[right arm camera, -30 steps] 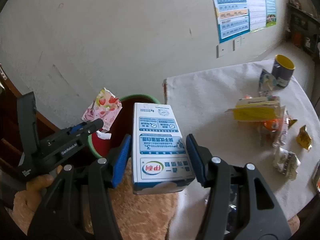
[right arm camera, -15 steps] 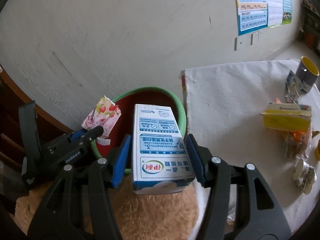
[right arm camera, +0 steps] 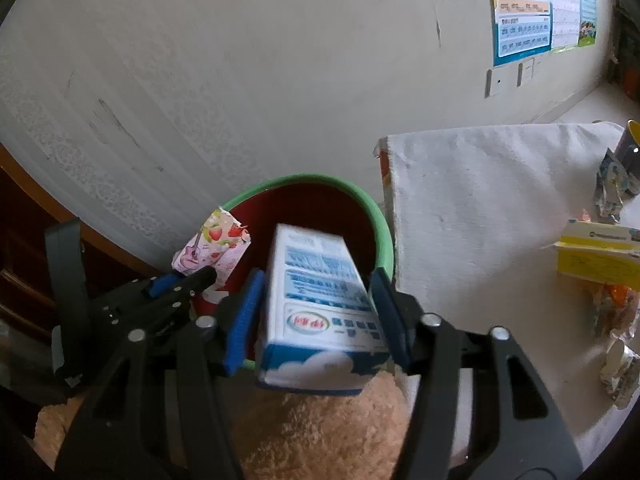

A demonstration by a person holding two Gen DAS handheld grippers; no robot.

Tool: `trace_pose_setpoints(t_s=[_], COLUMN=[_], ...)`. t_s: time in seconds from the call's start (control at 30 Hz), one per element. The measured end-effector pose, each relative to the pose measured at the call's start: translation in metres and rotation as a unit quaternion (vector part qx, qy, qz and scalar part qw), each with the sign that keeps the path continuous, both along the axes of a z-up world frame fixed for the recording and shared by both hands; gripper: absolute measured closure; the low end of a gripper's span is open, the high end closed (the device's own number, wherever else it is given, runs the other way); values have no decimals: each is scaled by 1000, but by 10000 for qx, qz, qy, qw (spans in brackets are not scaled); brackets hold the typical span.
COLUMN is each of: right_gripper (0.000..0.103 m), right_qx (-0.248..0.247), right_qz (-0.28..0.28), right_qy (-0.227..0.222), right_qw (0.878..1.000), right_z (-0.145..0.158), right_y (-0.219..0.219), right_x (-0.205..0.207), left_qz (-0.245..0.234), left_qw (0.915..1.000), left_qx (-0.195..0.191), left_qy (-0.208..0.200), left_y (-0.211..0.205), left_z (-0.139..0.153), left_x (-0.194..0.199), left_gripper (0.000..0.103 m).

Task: Collect trash
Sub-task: 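Open both grippers to drop the wrapper and carton into the bucket, then grasp the blue foil wrapper with the right gripper while the left grasps the yellow box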

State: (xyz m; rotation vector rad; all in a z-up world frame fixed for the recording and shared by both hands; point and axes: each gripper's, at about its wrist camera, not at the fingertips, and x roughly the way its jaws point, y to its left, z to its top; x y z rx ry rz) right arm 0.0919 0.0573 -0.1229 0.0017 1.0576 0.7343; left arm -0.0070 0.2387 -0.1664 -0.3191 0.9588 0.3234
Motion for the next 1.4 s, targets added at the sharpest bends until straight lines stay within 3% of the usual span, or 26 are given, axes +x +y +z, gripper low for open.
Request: trace_pose_setpoints(t_s=[0.13, 0.23, 0.3, 0.33, 0.53, 0.83, 1.07, 1.27, 1.33, 1.4], right_gripper=[55, 55, 55, 55, 55, 43, 40, 40, 46, 63], right_qx=[50, 64, 98, 110, 172, -137, -745, -944, -921, -1040], right_qz=[11, 22, -14, -31, -300, -1195, -1371, -1204, -1054, -876], right_qy=[40, -15, -26, -19, 59, -321, 421, 857, 969, 975], right_qw=[10000, 10000, 9999, 9999, 9994, 9922, 9868, 9845, 9854, 9859], right_z=[0, 3, 4, 4, 6, 24, -36, -84, -94, -100], right_y=[5, 8, 5, 3, -29, -146, -221, -230, -226, -219], right_x=[4, 5, 5, 5, 2, -7, -39, -64, -71, -78], left_qz=[3, 15, 16, 28, -21, -434, -1020, -1524, -1632, -1713], left_qw=[10000, 10000, 9999, 10000, 10000, 9985, 9942, 9877, 9859, 9845], left_qx=[10, -9, -25, -11, -60, -139, -91, 167, 240, 269], left_qy=[27, 76, 102, 73, 3, -304, -334, -292, -272, -253], left_y=[0, 2, 2, 2, -3, -43, -96, -143, -155, -165], left_z=[-2, -4, -5, -5, 0, 27, 39, 47, 49, 49], left_x=[3, 5, 6, 6, 5, 5, 14, 18, 18, 20], left_gripper=[76, 70, 45, 43, 43, 43, 42, 41, 40, 40])
